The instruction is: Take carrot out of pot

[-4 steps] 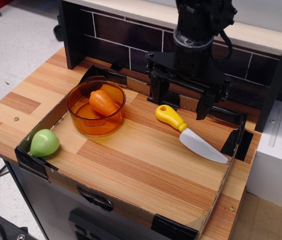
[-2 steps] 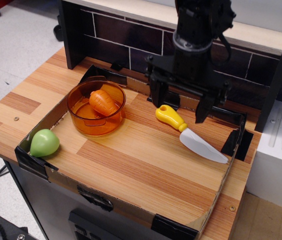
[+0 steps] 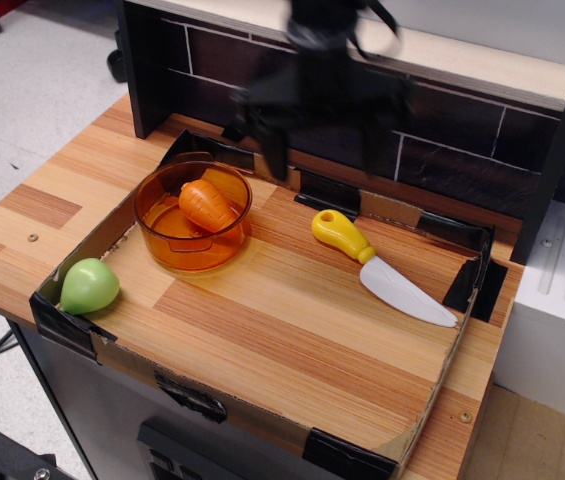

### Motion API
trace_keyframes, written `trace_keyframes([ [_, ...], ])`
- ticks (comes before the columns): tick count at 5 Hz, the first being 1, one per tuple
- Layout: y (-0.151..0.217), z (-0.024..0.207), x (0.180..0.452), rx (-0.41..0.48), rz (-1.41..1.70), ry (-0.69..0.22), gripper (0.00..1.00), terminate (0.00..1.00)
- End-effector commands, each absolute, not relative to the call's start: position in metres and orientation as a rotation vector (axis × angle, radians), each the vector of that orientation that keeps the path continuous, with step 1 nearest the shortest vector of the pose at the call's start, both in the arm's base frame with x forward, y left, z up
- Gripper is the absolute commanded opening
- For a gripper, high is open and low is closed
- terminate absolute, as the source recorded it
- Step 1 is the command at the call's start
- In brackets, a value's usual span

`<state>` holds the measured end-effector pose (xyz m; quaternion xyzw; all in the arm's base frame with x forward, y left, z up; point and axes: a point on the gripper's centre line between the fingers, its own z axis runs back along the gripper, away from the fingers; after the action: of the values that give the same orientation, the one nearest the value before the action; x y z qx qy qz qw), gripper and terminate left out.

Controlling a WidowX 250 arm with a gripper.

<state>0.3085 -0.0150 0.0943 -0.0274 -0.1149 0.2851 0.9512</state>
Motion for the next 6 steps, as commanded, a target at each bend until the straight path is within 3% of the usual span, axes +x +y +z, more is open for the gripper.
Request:
trace_keyframes([
  [1,0.041,0.121,0.3,-0.042,1.048,-0.384,1.0,0.0],
  [2,0.057,0.114,0.29,0.039,1.157,-0.316,1.0,0.0],
  [3,0.064,0.099,0.282,0.097,1.178,-0.311,1.0,0.0],
  [5,0.074,0.06,0.287,0.109,1.209,-0.305,1.0,0.0],
  [6,0.071,0.046,0.289,0.138,1.206,-0.24,1.0,0.0],
])
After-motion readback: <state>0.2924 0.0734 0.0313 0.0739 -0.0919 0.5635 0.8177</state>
